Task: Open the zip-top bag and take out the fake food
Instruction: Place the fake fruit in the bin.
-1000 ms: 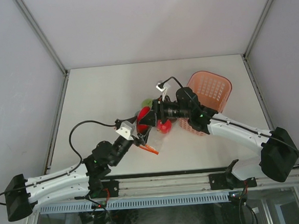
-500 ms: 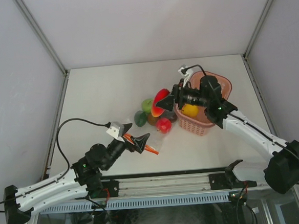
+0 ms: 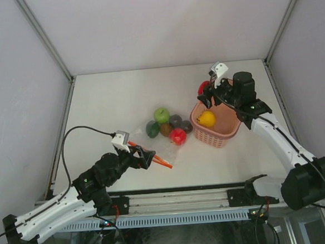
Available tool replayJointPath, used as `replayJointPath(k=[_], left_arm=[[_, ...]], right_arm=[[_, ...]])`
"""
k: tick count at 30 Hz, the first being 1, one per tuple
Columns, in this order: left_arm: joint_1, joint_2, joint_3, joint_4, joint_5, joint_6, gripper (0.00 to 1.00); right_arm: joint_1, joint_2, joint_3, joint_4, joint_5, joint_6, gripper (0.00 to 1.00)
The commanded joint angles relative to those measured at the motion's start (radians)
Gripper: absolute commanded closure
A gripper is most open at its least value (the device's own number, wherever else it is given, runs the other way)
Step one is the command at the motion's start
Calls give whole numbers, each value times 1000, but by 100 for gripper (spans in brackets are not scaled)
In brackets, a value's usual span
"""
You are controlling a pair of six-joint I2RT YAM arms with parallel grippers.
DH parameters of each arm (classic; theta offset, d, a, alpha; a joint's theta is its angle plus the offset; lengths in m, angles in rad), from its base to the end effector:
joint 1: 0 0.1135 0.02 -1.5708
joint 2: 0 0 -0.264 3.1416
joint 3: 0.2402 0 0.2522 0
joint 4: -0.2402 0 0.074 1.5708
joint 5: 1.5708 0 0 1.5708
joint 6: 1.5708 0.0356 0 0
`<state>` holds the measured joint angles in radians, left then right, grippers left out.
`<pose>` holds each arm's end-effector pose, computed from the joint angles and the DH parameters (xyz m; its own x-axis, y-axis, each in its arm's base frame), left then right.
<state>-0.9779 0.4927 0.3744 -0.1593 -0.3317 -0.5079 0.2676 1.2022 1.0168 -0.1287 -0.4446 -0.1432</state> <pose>0.0885 -0.1107 0.2395 -0.4300 -0.1847 -0.8837 0.4578 0.7991 -0.3897 0.2637 0.0882 0.3408 -0.2046 -0.1897 -0.9603 -0.6692 0.7430 -0.0042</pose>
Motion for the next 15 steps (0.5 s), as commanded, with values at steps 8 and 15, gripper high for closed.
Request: replayJointPath(k=[8, 15], left_arm=[[42, -75, 174, -122, -22, -198, 2], [67, 146, 504, -223, -58, -283, 0]], right_arm=[[-110, 199, 102, -149, 279, -265, 61], [-168, 245, 104, -157, 238, -234, 58]])
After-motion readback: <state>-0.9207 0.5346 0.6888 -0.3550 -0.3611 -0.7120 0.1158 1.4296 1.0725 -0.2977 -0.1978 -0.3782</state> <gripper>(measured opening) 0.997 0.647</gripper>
